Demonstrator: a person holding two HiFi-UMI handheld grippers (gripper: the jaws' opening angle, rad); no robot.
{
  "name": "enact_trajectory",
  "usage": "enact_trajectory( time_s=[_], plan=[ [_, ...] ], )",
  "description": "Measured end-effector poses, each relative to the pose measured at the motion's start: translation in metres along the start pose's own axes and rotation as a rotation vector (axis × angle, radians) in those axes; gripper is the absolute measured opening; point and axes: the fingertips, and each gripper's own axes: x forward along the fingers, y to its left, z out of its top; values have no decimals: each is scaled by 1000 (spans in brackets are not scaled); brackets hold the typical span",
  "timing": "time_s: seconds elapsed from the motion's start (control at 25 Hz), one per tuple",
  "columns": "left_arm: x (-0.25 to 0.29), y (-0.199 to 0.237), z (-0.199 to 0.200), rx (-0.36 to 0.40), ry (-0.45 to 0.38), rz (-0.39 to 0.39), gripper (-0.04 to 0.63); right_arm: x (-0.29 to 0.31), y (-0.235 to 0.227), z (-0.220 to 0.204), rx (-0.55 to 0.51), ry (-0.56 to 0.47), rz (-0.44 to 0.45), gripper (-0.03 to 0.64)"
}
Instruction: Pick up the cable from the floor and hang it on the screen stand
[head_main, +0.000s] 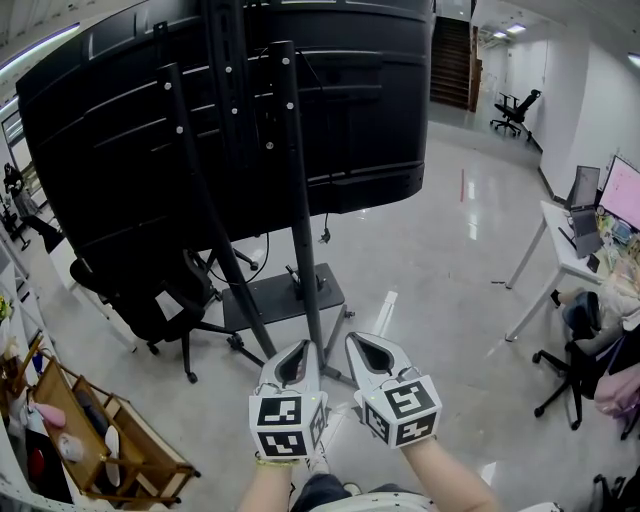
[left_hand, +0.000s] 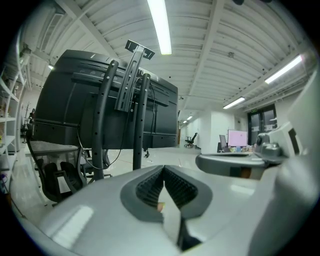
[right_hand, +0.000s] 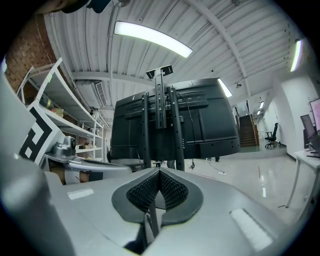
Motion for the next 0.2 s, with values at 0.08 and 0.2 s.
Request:
enact_trajectory(
  time_s=[0.08,0.2],
  plan=[
    [-3,1,-1,-5,0,3,8,-2,4,0,0,3,5,-2],
    [-8,3,-2,-12,0,6,8,-4,11,-1,2,4,13,-2]
  ],
)
